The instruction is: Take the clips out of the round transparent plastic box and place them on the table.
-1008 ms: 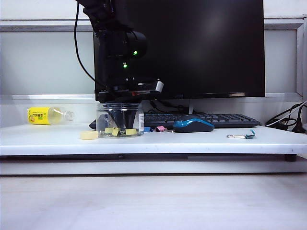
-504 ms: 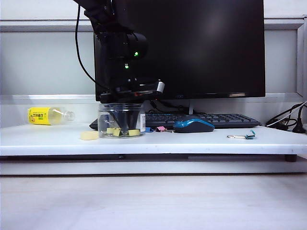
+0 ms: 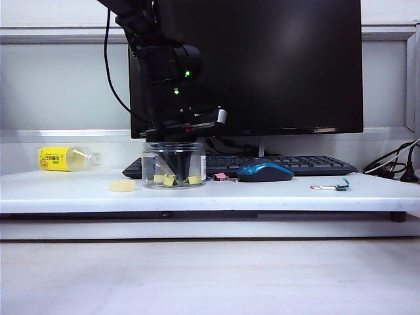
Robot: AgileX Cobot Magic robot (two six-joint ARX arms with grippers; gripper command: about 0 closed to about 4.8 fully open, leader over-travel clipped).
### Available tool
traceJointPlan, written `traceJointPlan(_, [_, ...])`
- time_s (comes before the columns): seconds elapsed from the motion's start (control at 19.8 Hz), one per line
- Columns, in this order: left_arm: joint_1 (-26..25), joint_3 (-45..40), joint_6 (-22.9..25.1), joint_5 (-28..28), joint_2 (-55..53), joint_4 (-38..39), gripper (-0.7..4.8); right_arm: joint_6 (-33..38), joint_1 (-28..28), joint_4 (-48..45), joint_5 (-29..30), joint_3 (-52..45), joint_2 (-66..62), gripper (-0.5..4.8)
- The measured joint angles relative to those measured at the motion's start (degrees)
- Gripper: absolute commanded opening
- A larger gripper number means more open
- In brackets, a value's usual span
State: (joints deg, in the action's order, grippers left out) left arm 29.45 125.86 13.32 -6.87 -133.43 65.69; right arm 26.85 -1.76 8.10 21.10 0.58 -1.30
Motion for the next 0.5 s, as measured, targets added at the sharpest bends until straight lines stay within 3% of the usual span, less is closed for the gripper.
traceJointPlan(0.1, [0.0,0.0,-0.7,-0.6,0.0,0.0,0.63,0.0,0.0,0.0,0.0,0.0,0.0,1.07])
traceJointPlan(0.25, [0.1,0.1,-1.6,-1.1,0.0,0.2,1.3,0.0,0.0,0.0,0.0,0.0,0.0,1.07])
traceJointPlan(0.5, [0.5,0.1,-0.8,2.0,0.0,2.6,1.3,0.0,0.0,0.0,0.0,0.0,0.0,1.07])
